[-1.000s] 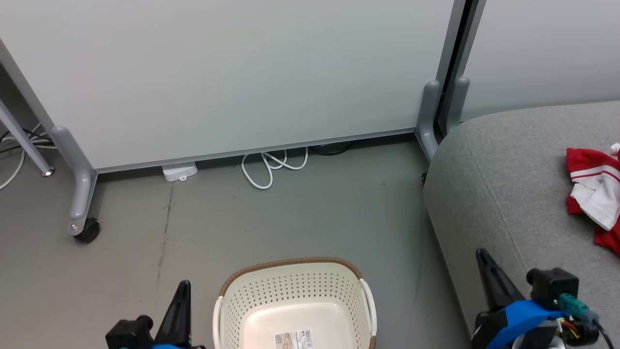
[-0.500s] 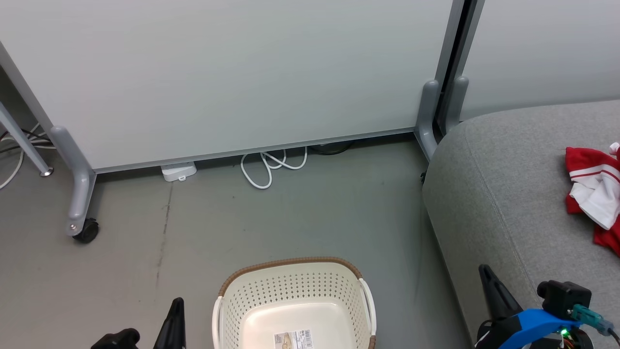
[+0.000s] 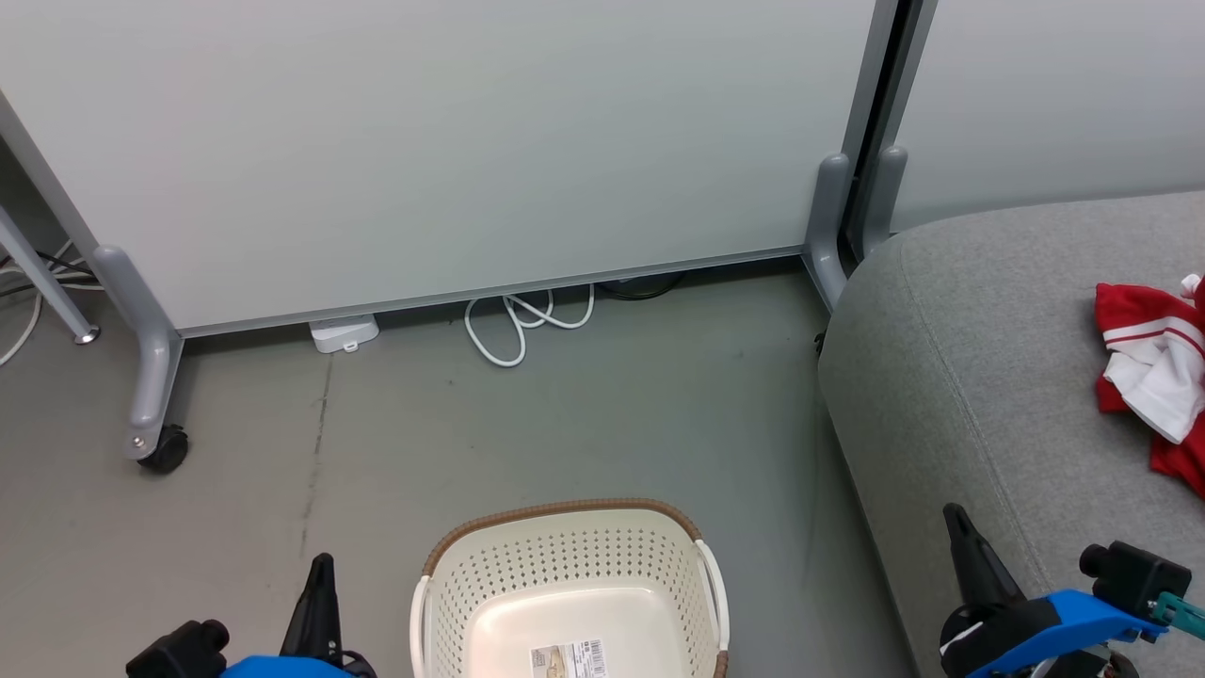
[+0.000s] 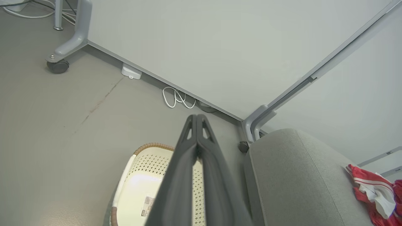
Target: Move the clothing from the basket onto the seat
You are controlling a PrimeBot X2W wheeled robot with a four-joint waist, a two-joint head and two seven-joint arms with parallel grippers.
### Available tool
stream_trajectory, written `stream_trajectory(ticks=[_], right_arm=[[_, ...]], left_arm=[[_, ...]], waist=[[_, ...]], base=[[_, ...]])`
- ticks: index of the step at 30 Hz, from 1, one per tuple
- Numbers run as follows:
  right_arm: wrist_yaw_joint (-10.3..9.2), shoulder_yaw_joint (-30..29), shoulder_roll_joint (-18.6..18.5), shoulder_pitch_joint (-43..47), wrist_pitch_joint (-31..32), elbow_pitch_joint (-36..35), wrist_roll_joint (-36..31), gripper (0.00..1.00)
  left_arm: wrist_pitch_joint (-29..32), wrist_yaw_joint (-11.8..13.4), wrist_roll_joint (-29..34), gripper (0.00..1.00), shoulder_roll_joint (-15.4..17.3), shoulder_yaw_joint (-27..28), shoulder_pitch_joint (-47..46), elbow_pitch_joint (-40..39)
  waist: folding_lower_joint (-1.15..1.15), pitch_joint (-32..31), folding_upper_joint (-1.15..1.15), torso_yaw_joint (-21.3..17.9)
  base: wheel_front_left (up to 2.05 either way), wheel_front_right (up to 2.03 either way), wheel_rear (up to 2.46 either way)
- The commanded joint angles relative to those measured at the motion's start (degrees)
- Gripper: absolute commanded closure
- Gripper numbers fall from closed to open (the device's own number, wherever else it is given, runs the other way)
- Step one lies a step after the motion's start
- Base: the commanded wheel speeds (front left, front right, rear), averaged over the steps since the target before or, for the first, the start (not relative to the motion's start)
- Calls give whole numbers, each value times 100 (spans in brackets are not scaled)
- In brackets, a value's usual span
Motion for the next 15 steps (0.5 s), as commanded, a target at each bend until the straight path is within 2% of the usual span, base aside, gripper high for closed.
stream_trajectory(ticks=[1, 15], right_arm=[[0, -31, -3, -162, 22, -107, 183, 100], [0, -113, 11, -220, 185, -182, 1329, 100]], left_arm=[[38, -2, -155, 100, 11, 48, -194, -114], [334, -3, -1178, 100, -18, 232, -321, -262]], waist=[[-1, 1, 0, -2], [-1, 9, 0, -28]], base=[[0, 0, 0], [0, 0, 0]])
